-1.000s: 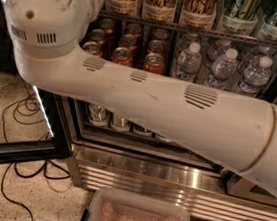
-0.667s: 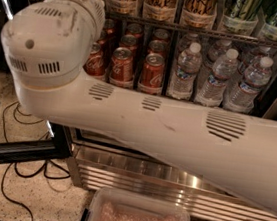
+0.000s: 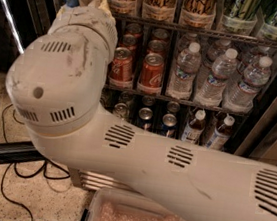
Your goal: Pick redbull can from top shelf of fridge
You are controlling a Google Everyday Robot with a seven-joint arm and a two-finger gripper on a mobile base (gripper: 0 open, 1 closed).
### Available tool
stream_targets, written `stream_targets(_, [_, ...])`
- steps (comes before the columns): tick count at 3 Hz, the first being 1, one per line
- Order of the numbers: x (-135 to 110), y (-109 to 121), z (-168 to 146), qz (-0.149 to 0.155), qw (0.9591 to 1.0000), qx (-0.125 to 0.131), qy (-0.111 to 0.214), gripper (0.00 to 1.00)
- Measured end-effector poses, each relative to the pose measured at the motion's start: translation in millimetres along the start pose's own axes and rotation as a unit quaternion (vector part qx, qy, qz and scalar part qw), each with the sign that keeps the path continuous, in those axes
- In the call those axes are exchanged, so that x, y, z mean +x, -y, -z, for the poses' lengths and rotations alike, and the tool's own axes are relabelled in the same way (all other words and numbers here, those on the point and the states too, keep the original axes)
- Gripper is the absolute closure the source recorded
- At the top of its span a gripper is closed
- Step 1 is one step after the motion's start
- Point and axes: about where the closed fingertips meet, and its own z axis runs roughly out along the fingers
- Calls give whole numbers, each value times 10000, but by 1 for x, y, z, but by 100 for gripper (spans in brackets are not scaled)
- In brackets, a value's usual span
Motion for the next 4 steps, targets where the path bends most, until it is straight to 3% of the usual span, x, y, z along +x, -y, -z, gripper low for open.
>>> stream_targets(1, [0, 0, 0, 0, 10000, -1, 0, 100])
stream_targets(2, [0, 3, 4, 98, 9998, -183, -13, 100])
stream_targets(3, [0, 9, 18, 26, 9987, -508, -25, 100])
stream_targets(4, [9, 35, 23, -189, 9970, -756, -42, 100])
